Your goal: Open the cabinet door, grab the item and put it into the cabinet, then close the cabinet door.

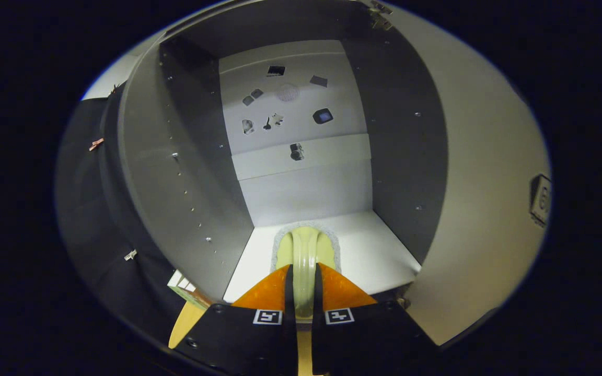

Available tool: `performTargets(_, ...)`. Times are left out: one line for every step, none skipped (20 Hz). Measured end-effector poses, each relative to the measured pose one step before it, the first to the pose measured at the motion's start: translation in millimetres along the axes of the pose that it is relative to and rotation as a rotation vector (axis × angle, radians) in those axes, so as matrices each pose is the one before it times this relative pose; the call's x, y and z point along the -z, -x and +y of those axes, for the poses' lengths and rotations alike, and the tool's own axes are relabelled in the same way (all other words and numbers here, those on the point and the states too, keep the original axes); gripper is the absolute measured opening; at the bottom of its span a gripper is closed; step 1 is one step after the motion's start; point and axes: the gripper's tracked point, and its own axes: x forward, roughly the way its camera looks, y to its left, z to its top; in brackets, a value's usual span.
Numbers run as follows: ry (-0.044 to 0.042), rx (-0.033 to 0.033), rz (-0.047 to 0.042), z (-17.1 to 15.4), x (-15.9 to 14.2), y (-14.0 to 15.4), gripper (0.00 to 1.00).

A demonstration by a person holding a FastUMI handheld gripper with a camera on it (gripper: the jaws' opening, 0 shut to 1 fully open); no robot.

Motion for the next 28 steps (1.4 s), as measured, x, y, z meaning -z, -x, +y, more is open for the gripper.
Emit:
performTargets(-0.00006, -0.00198, 0.00858, 1.00, 2.07, -14.72, 0.15)
performTargets(0.00232, 0.00377, 0.00991, -1.19, 2.58, -15.08, 0.15)
performTargets(0.00322, 0.00605, 0.00191, -1.28, 1.39, -13.36, 0.15)
performTargets(0.00383, 0.01356, 0.00277, -4.00, 3.74, -11.68, 0.15)
performTargets(0.00380, 0.01159, 0.00785, -3.65, 4.28, -11.04, 0.14)
performTargets(-0.00081, 0.00102, 0.00828, -1.21, 3.23, -10.57, 0.15)
performTargets(-0.00609, -0.00326, 0.01054, -0.82, 2.78, -9.95, 0.15)
performTargets(-0.00871, -0.00124, 0.01257, -2.05, 3.73, -8.82, 0.15)
performTargets(-0.01178, -0.00716, 0.00032, 0.42, -0.93, -5.09, 0.15)
performTargets(-0.00975, -0.00149, -0.02276, 0.21, -4.92, -2.81, 0.15)
performTargets(-0.00482, 0.00964, -0.01069, -1.55, -2.59, -8.09, 0.17)
performTargets(-0.00441, 0.00352, -0.00460, -0.10, -2.28, -2.54, 0.17)
performTargets(-0.01274, -0.00597, 0.00203, 1.29, 0.23, -2.69, 0.19)
performTargets(-0.01344, -0.00192, 0.01139, -0.89, 2.47, -2.45, 0.21)
performTargets(-0.01163, -0.00052, 0.02211, 0.40, 5.31, -2.69, 0.24)
performTargets(-0.01104, 0.00021, 0.02692, -0.67, 4.27, -0.05, 0.25)
performTargets(-0.00767, 0.00137, 0.01739, -0.90, 5.72, -2.37, 0.36)
performTargets(-0.00113, 0.01129, 0.00228, -2.23, -0.02, 2.07, 0.40)
performTargets(0.00438, 0.00352, -0.01191, 0.63, -3.08, 1.33, 0.55)
performTargets(0.00931, -0.00868, -0.01309, 3.63, -3.22, 4.99, 0.70)
performTargets(0.01594, -0.00719, -0.01816, 1.99, -4.73, 9.10, 0.85)
performTargets(0.01490, -0.00311, -0.01927, 1.80, -1.21, 2.55, 1.00)
performTargets(0.01175, -0.00257, -0.02142, 0.73, -4.53, 8.72, 0.99)
performTargets(0.01224, -0.00148, -0.02432, 1.24, -4.28, 7.90, 0.98)
performTargets(0.01372, -0.00018, -0.02351, 0.98, -4.56, 9.24, 0.99)
performTargets(0.01517, -0.00560, -0.02517, 2.09, -4.40, 12.32, 0.99)
performTargets(0.01957, -0.00856, -0.02867, 2.94, -5.17, 11.64, 0.99)
performTargets(0.02284, 0.00011, -0.03118, 1.70, -6.00, 14.37, 0.98)
